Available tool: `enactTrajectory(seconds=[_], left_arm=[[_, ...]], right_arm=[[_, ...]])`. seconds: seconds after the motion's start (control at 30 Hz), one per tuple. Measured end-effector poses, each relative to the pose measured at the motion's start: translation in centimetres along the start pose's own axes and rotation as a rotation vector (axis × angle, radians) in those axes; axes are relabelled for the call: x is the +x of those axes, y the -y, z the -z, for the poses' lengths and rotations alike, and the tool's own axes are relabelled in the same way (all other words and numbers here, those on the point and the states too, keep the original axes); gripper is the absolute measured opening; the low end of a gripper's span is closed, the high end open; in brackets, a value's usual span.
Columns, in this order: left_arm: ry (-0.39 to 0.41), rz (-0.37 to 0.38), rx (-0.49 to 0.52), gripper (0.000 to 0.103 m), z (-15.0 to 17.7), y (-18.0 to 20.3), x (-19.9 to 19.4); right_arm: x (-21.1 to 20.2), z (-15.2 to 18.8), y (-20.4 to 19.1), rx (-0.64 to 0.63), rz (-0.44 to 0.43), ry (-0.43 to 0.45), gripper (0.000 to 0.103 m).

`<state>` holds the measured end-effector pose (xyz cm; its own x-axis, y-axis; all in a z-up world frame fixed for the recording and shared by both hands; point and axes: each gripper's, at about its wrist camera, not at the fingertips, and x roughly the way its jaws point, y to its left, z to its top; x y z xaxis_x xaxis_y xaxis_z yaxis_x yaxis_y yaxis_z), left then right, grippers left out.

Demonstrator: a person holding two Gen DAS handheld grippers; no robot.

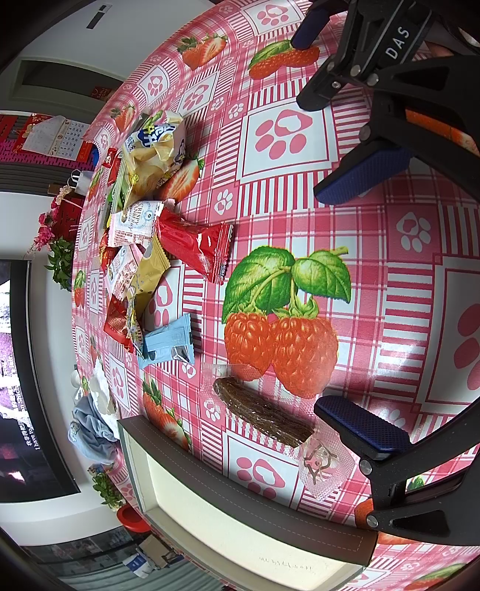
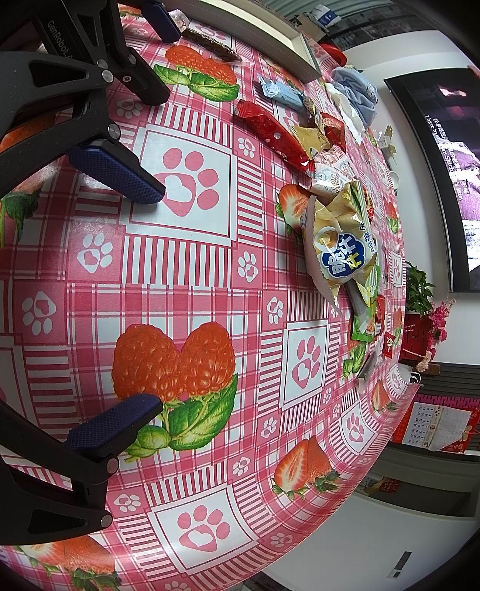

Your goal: Organize snacks

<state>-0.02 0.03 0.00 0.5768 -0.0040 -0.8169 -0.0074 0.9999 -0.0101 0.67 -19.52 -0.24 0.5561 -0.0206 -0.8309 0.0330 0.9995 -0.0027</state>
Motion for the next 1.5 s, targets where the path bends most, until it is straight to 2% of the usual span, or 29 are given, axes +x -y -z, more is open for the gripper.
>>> enactTrajectory(seconds=[1.5], left_arm=[[-0.001, -0.002, 0.006, 0.103, 0.09, 0.05, 0.09]], right_arm=[[-0.06, 0.01, 0.04, 0.000, 0.001, 0.000, 0.103]])
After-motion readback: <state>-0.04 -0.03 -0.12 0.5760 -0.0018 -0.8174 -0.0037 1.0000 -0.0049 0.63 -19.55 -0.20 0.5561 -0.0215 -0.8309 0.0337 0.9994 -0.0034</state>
